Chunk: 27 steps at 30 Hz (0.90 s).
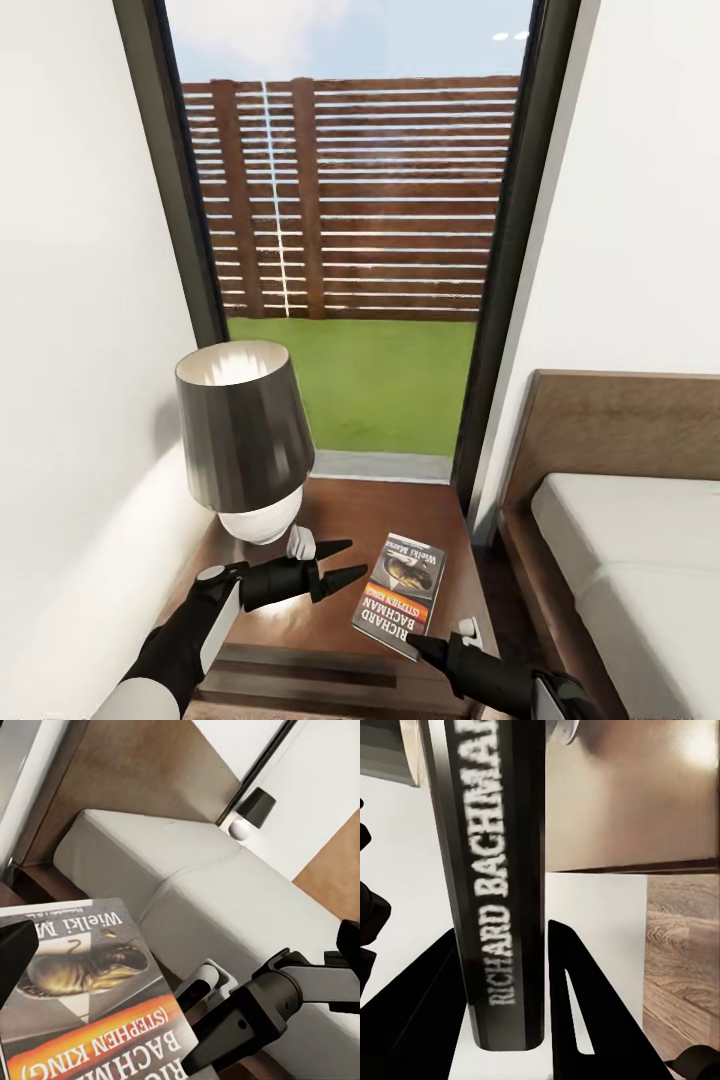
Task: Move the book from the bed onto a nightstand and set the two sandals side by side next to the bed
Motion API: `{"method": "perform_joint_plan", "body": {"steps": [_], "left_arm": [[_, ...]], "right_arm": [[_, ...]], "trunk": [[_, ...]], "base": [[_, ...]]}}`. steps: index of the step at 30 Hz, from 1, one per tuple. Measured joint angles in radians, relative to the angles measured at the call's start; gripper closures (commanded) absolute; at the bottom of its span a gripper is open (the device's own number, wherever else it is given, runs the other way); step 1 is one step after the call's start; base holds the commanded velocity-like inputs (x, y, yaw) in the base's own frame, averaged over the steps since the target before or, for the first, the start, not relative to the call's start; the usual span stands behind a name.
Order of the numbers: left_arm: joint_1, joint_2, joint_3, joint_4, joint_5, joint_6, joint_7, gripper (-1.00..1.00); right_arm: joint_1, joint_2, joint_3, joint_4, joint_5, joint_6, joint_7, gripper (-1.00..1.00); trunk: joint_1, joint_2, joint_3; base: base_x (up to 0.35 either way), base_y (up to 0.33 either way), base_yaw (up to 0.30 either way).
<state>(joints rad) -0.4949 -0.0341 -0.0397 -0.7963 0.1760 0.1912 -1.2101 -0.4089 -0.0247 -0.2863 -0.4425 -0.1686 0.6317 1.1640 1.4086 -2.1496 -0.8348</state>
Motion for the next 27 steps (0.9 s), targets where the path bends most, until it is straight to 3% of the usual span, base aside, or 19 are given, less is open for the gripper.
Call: {"method": "perform_joint_plan", "body": {"steps": [9, 27], "left_arm": [[0.0, 0.0, 0.0, 0.0, 0.0, -0.001, 0.0, -1.0], [0.0, 0.0, 0.0, 0.023, -0.001, -0.004, 0.003, -1.0]], "right_arm": [[0.0, 0.0, 0.0, 0.0, -0.002, 0.001, 0.0, 1.0], [0.0, 0.006, 0.002, 0.001, -0.002, 0.001, 0.0, 1.0]], "trunk": [[0.0, 0.0, 0.0], [0.0, 0.0, 0.0]], "base": [[0.003, 0.0, 0.0], [0.151, 0.037, 0.0]]}}
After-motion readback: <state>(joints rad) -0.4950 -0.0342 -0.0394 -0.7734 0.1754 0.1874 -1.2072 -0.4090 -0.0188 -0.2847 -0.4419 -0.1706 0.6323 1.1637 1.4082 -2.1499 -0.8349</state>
